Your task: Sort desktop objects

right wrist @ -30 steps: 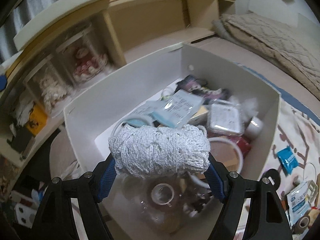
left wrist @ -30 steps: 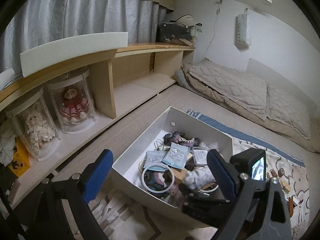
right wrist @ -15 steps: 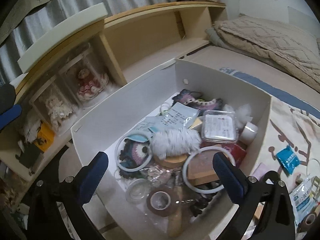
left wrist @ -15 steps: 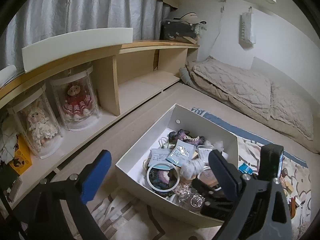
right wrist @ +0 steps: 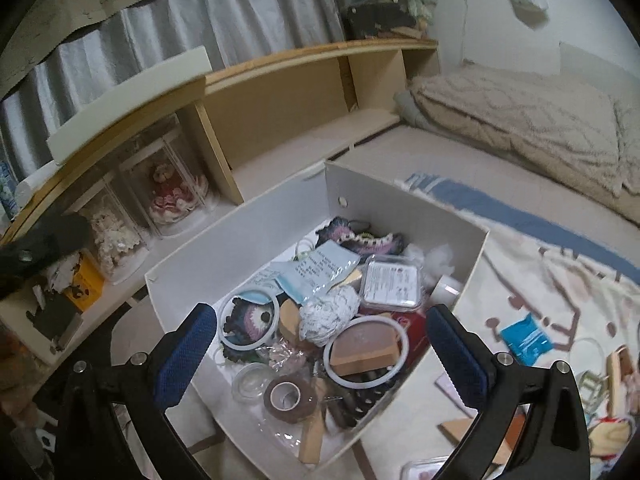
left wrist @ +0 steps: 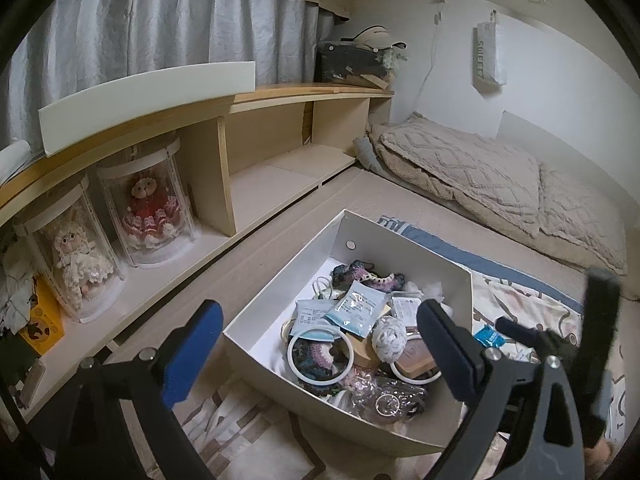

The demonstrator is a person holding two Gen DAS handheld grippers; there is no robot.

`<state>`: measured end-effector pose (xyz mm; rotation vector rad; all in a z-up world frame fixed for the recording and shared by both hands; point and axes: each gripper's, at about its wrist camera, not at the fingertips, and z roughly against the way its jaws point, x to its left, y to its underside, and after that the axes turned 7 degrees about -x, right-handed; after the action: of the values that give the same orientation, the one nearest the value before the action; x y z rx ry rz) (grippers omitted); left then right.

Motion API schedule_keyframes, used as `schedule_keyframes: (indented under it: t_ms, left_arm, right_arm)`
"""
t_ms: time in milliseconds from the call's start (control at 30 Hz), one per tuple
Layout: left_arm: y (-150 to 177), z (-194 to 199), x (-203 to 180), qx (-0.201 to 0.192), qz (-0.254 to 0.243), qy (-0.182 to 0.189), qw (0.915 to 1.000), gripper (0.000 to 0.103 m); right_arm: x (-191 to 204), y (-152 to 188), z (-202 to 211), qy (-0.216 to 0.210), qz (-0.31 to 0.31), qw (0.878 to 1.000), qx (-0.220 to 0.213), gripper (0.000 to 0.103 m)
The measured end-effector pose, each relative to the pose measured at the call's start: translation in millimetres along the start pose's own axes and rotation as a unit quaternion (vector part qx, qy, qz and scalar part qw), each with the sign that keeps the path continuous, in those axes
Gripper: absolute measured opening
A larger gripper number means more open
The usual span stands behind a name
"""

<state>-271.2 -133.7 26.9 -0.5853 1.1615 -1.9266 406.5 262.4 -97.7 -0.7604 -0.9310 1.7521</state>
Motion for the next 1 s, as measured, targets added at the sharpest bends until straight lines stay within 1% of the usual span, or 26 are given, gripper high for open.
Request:
schedule_keyframes:
  t_ms: [233,367,467,600,767,1000]
  left_arm:
    - [-2,3,-3,-0.004,0.001,0.007,1.0,0.098]
    - [-1,7,-6,-0.006,-0.002,0.015,0.9999,0.098]
    - [0,9,-11,-0.007,-0.014,0.02,0.9997,0.098]
    - [1,11,-17,-0.008,-0.019,0.027,0.9994,0.098]
    - [0,16,-27,-0.014,-0.023,0.043,0.9987,0.098]
    - [1,19,-49,-0.015,-0.042,0.073,0.9963,0.098]
  right_arm:
    - [0,-14,37,0.025,0.018,0.999,-0.021,0.103]
    - [-4,-16,57,0.048,0.025,0.998,-0.015,0.103]
    - [-9,-10,77,0.074,0.043,0.996,-0.022,0.103]
    - [-22,2,103,0.104,0.051,0.993,-0.017,0.103]
    - [-36,15,130,0.132,0.046,0.99,-0.012,0.103]
    - [-55,26,175,0.172,0.024,0.985,-0.019,0.103]
